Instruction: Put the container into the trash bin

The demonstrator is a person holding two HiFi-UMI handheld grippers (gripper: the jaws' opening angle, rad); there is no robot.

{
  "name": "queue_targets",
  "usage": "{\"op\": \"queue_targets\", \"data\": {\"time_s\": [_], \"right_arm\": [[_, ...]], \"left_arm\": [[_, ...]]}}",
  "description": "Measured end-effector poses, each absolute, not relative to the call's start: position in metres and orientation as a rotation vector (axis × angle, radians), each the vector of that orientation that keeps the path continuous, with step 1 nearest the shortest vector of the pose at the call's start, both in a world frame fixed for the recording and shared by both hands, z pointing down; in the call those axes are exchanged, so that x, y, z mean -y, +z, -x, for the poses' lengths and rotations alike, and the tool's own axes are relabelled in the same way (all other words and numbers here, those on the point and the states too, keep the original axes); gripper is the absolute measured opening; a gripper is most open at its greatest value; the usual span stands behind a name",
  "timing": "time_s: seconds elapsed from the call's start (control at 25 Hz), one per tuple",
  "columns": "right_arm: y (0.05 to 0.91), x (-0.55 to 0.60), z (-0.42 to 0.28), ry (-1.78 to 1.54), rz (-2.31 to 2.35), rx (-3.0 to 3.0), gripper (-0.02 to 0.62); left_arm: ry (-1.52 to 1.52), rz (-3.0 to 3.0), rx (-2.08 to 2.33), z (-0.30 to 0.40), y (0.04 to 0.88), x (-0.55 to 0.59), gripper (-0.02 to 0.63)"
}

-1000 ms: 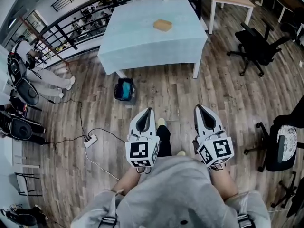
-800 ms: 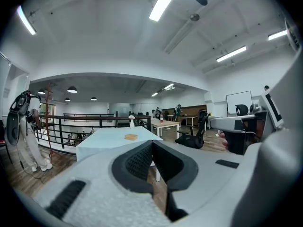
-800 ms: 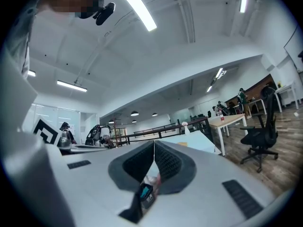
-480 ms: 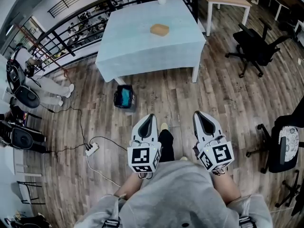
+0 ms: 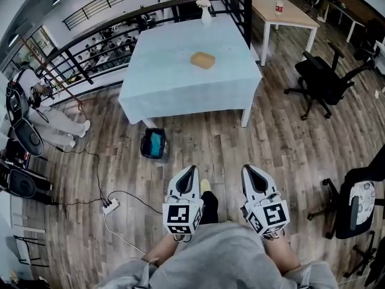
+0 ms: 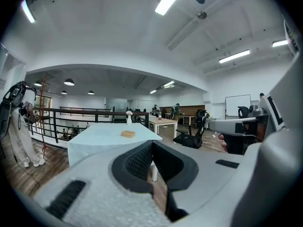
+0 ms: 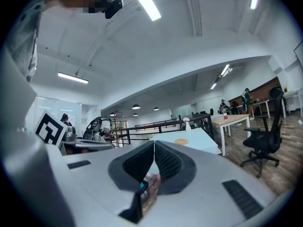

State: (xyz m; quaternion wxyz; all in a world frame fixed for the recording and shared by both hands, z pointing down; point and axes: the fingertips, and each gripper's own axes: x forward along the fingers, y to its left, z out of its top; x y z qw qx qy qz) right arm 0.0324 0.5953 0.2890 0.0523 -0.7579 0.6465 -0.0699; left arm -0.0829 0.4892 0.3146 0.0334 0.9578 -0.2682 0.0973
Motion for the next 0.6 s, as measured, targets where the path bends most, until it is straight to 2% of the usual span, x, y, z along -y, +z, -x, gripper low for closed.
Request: {"op": "queue_targets", "data": {"time_s": [0.6], "right_arm": [[0.258, -0.466, -0.097, -0.151, 2.332, -2.036, 0.028]], "left_arm": [[0.267, -2.971, 0.84, 0.023, 0.294, -0.381, 0.02]]}}
